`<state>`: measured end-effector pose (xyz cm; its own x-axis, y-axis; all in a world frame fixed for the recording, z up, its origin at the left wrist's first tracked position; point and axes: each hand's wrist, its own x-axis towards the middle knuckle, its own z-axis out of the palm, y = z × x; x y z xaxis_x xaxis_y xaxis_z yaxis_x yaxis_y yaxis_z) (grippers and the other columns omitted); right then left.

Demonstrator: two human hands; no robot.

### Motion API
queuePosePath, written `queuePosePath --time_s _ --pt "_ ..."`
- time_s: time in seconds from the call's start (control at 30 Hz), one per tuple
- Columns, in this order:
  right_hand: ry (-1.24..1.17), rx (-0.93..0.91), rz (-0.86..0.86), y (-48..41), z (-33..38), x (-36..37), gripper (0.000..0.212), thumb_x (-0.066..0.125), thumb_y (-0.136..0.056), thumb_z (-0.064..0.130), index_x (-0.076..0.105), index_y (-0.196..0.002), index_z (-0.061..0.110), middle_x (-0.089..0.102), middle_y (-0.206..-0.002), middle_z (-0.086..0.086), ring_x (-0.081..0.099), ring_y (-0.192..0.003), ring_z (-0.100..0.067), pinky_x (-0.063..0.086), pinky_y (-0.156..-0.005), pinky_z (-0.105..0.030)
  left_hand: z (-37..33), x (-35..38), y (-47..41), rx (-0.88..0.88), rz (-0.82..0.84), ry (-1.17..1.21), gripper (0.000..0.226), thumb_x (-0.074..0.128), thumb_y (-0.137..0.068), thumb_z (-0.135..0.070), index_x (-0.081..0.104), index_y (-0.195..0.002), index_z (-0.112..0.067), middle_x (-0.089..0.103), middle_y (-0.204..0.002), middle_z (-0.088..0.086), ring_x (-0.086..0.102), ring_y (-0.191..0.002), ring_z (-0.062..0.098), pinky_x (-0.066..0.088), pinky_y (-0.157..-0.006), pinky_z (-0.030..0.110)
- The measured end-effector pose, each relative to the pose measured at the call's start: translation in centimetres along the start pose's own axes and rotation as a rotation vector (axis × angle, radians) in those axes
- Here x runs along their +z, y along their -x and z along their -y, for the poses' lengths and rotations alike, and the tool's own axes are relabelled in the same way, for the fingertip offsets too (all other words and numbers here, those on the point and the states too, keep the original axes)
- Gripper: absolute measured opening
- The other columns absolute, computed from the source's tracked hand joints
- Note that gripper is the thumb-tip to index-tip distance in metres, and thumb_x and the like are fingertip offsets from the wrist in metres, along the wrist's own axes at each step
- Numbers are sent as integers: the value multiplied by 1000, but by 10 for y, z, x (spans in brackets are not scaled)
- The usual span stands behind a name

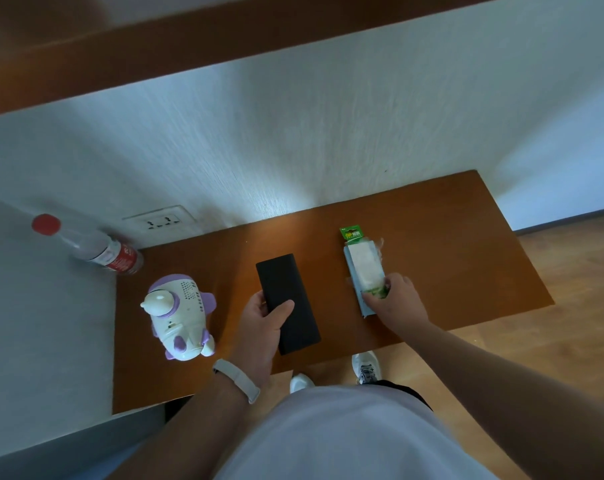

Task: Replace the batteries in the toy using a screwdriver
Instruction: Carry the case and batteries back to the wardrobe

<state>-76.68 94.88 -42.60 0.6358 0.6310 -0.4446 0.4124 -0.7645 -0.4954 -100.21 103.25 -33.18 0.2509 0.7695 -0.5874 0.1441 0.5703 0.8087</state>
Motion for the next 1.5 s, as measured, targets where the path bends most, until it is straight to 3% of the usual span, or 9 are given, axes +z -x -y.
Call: queuePosePath --time_s 0.2,0.37,0.43,0.9,1.1,1.23,1.3,1.4,1.5 --pt "-16 42 -13 -4 -1 -1 48 75 -76 53 52 -103 21 48 -108 -3 51 -91 -19 49 -75 -35 2 -13 -2 -9 3 37 28 69 -94 -20 60 -119 -25 74 -108 -1 74 -94 16 61 -70 30" --pt "-11 120 42 -6 5 2 88 80 -69 58 42 -134 11 47 -124 -9 51 -115 -29 52 -91 -44 3 -21 -2 8 24 43 24 68 -94 -17 62 -115 -27 76 -100 -6 74 -94 15 60 -71 30" --pt "28 135 54 -7 9 3 94 79 -69 61 40 -138 9 46 -127 -11 49 -119 -31 50 -95 -47 5 -23 -2 8 26 37 24 68 -94 -17 62 -116 -27 76 -100 -6 74 -94 15 61 -73 32" --pt "167 120 -105 4 29 19 79 74 -67 60 39 -119 13 49 -118 -9 49 -112 -31 45 -89 -46 6 -33 -3 10 15 42 26 69 -93 -17 62 -115 -28 76 -101 -4 74 -96 18 61 -75 36" --pt "-96 169 45 -1 18 6 90 87 -67 44 37 -134 11 46 -128 -12 52 -114 -30 53 -86 -44 5 -33 -2 2 3 50 28 68 -94 -16 61 -118 -27 73 -113 3 71 -103 23 61 -85 46" --pt "-300 226 165 -4 12 -4 80 87 -73 34 43 -136 11 57 -120 -6 61 -92 -18 50 -59 -26 7 -32 -1 -15 3 48 27 68 -94 -19 60 -118 -28 72 -113 3 71 -104 23 61 -84 44" --pt "-376 257 209 -6 9 -8 68 85 -76 32 48 -131 13 59 -108 -1 60 -84 -12 46 -55 -24 8 -31 0 -17 -1 41 27 68 -94 -19 60 -118 -28 72 -114 3 71 -104 24 61 -84 44" --pt "-496 291 260 -7 4 -13 52 82 -80 27 52 -122 18 63 -106 -1 64 -86 -15 50 -56 -26 9 -29 1 -17 -7 54 28 69 -93 -18 61 -118 -28 74 -110 1 73 -98 20 62 -77 39" --pt "-596 278 326 -7 0 -17 51 81 -81 21 49 -121 26 64 -110 0 69 -93 -20 60 -69 -36 10 -25 3 -21 -15 64 30 70 -92 -17 61 -119 -26 75 -107 0 74 -95 18 61 -73 34"
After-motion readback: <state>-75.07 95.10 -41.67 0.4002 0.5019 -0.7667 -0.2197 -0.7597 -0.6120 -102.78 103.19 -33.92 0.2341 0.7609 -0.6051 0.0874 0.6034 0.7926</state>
